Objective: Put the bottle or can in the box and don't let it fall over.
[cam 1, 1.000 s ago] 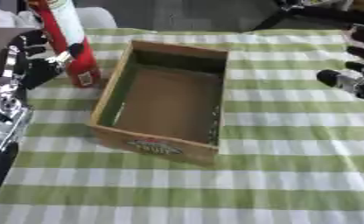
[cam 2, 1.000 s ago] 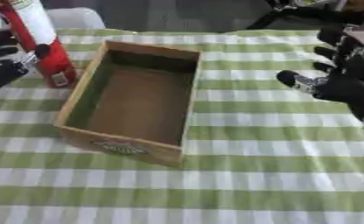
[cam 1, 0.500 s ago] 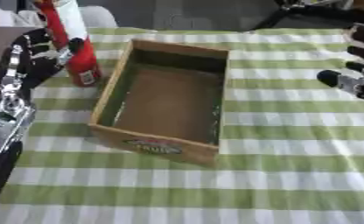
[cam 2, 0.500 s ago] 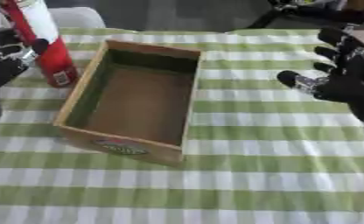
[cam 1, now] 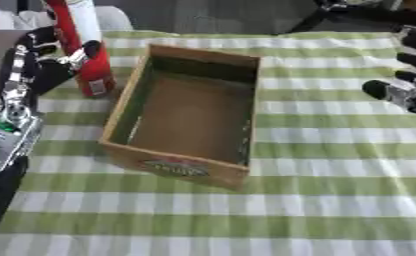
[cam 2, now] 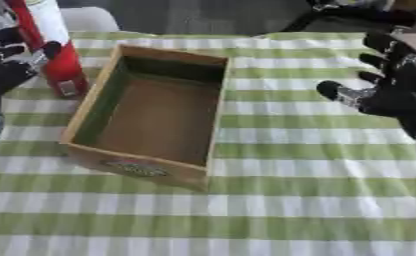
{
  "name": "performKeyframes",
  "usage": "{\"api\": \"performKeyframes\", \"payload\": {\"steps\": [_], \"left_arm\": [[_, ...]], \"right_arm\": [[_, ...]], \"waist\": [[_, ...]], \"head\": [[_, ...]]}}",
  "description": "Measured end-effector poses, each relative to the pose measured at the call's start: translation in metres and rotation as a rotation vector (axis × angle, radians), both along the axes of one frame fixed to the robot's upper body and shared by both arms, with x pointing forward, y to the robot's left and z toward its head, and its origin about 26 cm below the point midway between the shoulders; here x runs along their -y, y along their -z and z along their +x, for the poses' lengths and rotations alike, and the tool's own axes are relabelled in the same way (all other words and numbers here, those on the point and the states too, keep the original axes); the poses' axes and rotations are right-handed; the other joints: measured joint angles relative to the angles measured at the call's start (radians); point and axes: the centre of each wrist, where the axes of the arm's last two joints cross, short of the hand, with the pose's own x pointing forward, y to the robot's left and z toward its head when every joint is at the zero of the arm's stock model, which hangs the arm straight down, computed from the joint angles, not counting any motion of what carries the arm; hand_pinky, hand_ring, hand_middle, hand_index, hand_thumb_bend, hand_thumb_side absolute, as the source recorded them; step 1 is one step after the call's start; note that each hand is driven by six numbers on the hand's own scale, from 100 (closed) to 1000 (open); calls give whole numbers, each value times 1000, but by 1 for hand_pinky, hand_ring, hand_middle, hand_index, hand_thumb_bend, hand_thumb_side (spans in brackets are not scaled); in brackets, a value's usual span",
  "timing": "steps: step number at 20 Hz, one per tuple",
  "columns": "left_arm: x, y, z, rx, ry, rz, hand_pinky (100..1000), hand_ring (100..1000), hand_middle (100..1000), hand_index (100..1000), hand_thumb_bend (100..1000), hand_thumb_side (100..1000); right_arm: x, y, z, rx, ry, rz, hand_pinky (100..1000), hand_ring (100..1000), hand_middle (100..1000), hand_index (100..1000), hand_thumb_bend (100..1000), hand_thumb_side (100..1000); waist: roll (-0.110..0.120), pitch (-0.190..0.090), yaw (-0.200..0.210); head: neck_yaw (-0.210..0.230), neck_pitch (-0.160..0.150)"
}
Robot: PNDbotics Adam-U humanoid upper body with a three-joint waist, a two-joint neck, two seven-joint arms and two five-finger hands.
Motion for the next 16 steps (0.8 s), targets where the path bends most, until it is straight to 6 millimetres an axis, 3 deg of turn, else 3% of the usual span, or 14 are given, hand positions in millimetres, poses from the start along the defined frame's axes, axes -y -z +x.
{"api": "performKeyframes", "payload": {"steps": [16], "left_arm": [[1, -5, 5, -35, -130, 38, 865, 853, 768, 852, 843, 418]], "right_arm": [[-2, -2, 1, 3, -14, -5, 953, 1000, 992, 966, 669, 100]], "waist": [[1, 0, -4]], "head": [[2, -8]]}}
